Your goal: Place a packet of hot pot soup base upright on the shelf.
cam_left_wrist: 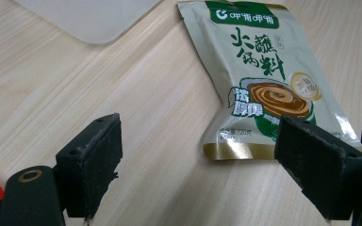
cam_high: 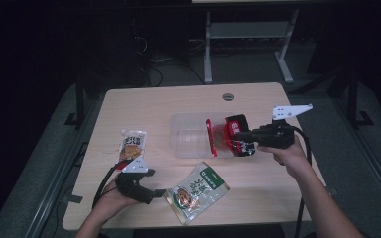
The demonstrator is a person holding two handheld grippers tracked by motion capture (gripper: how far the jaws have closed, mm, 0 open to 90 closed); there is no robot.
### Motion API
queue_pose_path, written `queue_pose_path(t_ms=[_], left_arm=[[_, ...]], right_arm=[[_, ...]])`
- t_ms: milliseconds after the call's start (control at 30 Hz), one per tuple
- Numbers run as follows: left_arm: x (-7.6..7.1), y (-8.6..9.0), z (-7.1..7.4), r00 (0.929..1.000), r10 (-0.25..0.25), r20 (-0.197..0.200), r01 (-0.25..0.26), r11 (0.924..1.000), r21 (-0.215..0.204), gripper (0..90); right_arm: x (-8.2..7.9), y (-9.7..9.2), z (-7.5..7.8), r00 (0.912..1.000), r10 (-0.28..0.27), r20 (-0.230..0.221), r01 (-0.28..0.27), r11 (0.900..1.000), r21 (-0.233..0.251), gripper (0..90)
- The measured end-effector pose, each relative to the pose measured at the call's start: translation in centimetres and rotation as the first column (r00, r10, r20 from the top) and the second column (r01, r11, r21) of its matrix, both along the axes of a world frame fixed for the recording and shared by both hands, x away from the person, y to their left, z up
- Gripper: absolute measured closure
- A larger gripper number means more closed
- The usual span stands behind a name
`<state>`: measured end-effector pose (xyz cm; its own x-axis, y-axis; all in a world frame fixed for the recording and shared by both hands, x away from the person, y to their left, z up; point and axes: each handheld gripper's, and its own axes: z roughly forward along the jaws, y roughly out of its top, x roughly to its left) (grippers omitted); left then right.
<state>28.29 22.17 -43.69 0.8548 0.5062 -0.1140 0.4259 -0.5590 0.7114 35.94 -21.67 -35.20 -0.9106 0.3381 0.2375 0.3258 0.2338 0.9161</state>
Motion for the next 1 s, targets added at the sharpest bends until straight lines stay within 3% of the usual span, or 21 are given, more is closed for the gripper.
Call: queue_pose_path(t_ms=[300, 1000], left_arm=[[0.0, 0.1, 0.0, 1.0000, 0.005, -0.006, -0.005, 1.0000, -0.007, 15.4], [0.1, 0.1, -0.1, 1.0000, -0.002, -0.009, 0.002, 1.0000, -0.004, 15.4]], right_arm=[[1.6, 1.7, 0.5, 0.9999, -0.001, 0.011, 0.000, 0.9999, 0.010, 90.0], [3.9, 6.0, 0.2, 1.0000, -0.004, -0.001, 0.004, 0.9999, 0.013, 90.0]])
